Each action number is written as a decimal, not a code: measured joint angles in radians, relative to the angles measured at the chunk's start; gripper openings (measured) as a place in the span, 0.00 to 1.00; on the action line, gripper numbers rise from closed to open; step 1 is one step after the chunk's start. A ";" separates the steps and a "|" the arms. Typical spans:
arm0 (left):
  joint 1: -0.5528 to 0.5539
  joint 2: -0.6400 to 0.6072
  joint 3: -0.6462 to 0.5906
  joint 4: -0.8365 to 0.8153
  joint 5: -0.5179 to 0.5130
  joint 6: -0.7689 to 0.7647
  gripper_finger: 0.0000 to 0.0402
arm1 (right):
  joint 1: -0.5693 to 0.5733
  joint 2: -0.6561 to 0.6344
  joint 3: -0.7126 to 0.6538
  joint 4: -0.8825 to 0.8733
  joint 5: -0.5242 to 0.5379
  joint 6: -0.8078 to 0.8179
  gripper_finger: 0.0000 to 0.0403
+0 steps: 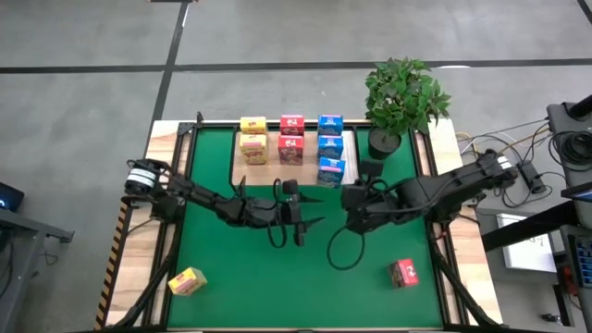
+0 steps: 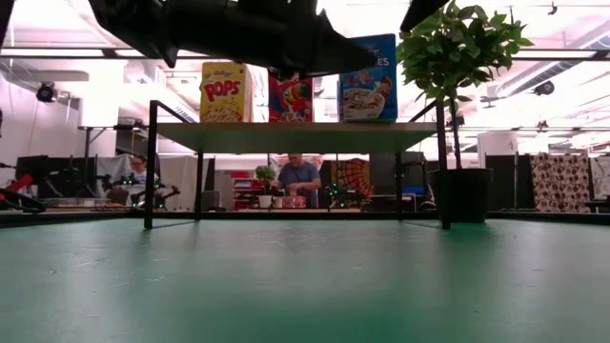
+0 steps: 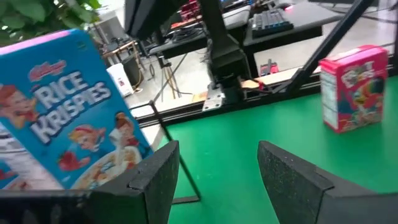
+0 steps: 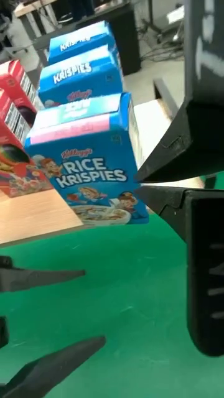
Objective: Stack cereal on shelf
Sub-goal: Put the blue cereal box on the shelf aligned with the other blue cereal boxes, then put the yellow cereal box on the shelf aligned with the other yellow cereal boxes
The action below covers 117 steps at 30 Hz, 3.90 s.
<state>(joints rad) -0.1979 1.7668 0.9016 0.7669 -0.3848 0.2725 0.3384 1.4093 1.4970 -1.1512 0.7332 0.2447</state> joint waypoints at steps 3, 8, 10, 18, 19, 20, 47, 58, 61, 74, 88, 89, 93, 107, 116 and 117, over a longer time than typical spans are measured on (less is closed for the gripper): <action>0.010 0.000 0.000 -0.002 -0.001 -0.001 0.50 | -0.012 -0.046 -0.088 0.117 0.000 -0.043 0.03; 0.023 0.000 0.000 -0.007 -0.001 -0.001 0.50 | -0.050 -0.096 -0.222 0.306 0.000 -0.128 0.03; 0.025 0.000 0.000 -0.007 -0.001 -0.001 0.50 | -0.063 -0.108 -0.268 0.375 0.001 -0.162 0.03; 0.033 0.000 0.000 -0.030 -0.001 -0.001 0.50 | -0.111 -0.122 -0.356 0.455 0.001 -0.196 0.03; 0.037 0.000 0.000 -0.030 -0.001 -0.001 0.50 | -0.118 -0.120 -0.364 0.457 0.001 -0.197 0.03; 0.041 0.000 0.000 -0.031 -0.001 -0.001 0.50 | -0.122 -0.119 -0.373 0.464 0.001 -0.197 0.03; 0.126 -0.001 0.000 -0.059 -0.062 -0.027 0.50 | -0.130 -0.117 -0.434 0.575 -0.001 -0.203 0.03; 0.122 -0.001 0.000 -0.056 -0.017 -0.027 0.44 | -0.130 -0.117 -0.449 0.596 0.001 -0.223 0.03; 0.121 -0.001 0.000 -0.056 -0.017 -0.034 0.39 | -0.130 -0.117 -0.452 0.595 0.000 -0.228 0.03; 0.059 -0.009 -0.001 -0.072 -0.032 -0.022 0.23 | -0.135 -0.127 -0.422 0.420 0.002 -0.155 0.03; -0.106 -0.107 -0.001 -0.188 -0.168 -0.015 0.19 | -0.160 -0.128 -0.422 0.478 0.081 -0.198 0.03; -0.116 -0.115 -0.001 -0.196 -0.175 -0.015 0.19 | -0.163 -0.128 -0.422 0.487 0.081 -0.207 0.03; -0.145 -0.146 -0.001 -0.236 -0.203 -0.022 0.19 | -0.168 -0.128 -0.422 0.490 0.081 -0.213 0.03; -0.291 -0.375 -0.001 -0.799 -0.209 -0.422 0.19 | -0.036 -0.125 -0.422 0.489 0.076 -0.030 0.03; -0.329 -0.424 0.036 -0.984 -0.143 -0.667 0.19 | 0.087 -0.087 -0.421 0.638 0.078 0.005 0.03; -0.330 -0.424 0.048 -1.009 -0.119 -0.702 0.19 | 0.096 -0.082 -0.421 0.653 0.078 0.001 0.03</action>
<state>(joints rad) -0.5277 1.3428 0.9497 -0.2426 -0.5037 -0.4296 0.4345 1.3271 1.0760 -0.4981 0.8112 0.2461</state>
